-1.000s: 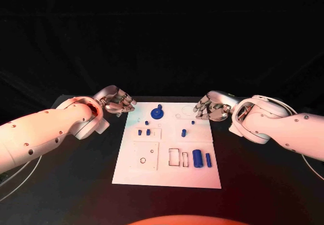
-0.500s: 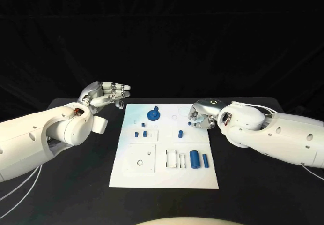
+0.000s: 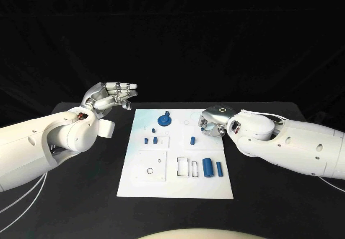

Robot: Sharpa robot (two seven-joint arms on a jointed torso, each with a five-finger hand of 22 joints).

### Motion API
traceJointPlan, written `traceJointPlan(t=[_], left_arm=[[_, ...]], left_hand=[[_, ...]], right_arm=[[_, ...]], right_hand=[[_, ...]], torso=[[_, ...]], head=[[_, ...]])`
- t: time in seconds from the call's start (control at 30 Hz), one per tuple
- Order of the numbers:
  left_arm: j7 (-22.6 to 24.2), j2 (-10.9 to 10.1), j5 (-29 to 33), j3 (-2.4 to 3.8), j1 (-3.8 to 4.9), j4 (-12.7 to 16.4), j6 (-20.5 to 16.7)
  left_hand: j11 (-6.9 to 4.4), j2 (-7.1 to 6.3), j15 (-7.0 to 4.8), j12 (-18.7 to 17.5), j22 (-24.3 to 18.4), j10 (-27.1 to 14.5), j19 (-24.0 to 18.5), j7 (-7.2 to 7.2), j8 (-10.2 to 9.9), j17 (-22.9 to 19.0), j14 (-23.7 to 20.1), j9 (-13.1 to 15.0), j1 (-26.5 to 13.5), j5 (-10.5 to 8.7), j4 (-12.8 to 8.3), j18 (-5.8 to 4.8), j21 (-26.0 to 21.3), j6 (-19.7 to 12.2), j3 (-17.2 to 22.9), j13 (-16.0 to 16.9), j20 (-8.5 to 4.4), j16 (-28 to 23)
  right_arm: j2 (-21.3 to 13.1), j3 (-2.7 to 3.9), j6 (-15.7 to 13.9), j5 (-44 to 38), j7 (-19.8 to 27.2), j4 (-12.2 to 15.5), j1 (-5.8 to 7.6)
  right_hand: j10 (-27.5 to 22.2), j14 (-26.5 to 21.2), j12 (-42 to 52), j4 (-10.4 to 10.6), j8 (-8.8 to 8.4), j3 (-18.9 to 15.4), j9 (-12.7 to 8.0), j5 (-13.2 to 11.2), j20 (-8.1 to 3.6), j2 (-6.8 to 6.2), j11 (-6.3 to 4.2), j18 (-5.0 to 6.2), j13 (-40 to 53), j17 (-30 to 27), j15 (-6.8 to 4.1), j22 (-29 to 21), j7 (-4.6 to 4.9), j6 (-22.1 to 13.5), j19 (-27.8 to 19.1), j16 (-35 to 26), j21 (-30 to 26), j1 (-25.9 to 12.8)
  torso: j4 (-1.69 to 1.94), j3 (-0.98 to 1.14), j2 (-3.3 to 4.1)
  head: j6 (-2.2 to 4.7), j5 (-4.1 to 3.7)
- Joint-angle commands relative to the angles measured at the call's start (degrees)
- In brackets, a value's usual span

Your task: Assemble the parts on the task board

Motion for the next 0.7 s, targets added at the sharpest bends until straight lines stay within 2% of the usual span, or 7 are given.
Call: traceJointPlan(t=[0.03, 0.37, 0.7], left_arm=[[1.51, -0.05, 1.29, 0.02, 0.05, 0.22, 1.12], [1.14, -0.12, 1.31, 0.02, 0.05, 0.27, 1.34], [0.79, -0.16, 1.32, 0.02, 0.05, 0.23, 1.3]], left_hand=[[-0.04, 0.39, 0.08, 0.37, -0.07, -0.31, -0.23, 0.26, 0.07, -0.1, -0.49, -0.09, -0.05, -0.07, -0.28, 0.75, -0.33, -0.16, -0.01, 0.08, -0.02, -0.4], [0.01, 0.5, 0.1, 0.43, -0.29, -0.48, -0.26, 0.33, -0.02, -0.2, -0.59, -0.17, 0.08, -0.06, -0.55, 0.78, -0.6, -0.32, -0.03, 0.1, -0.01, -0.44], [0.06, 0.6, 0.12, 0.5, -0.38, -0.61, -0.22, 0.39, -0.09, -0.28, -0.65, -0.23, 0.21, -0.03, -0.78, 0.78, -0.74, -0.47, -0.01, 0.12, -0.01, -0.46]], right_arm=[[0.42, 0.0, 0.23, -1.43, -0.27, -0.59, -0.24], [1.38, 0.01, 0.16, -0.74, 0.37, -2.13, -0.57], [2.11, 0.01, 0.69, -0.41, 0.9, -3.17, -0.91]], right_hand=[[0.67, 2.91, -0.37, -0.09, -0.1, 0.69, -0.03, 0.12, 0.2, -0.29, 0.02, -0.44, -0.25, 0.16, 0.16, 7.79, -0.18, 0.61, 1.57, 0.32, 0.32, 0.38], [2.01, 2.91, -0.65, -0.96, -0.03, 3.55, 0.04, -0.01, 0.09, 0.27, -0.23, -0.57, -1.4, 0.43, -0.07, 8.33, -0.36, 1.68, 1.82, 0.81, 0.97, 0.33], [2.81, 2.88, -0.88, -2.01, 0.04, 5.32, 0.16, 0.0, -0.03, 0.53, -0.39, -0.64, -2.05, 0.45, -0.19, 8.62, -0.49, 2.37, 1.93, 0.98, 1.3, 0.4]], torso=[[-0.05, 0.02, -0.05], [0.03, 0.03, -0.05], [-0.07, 0.01, -0.07]], head=[[-0.15, 0.09], [-0.36, 0.18], [-0.48, 0.2]])
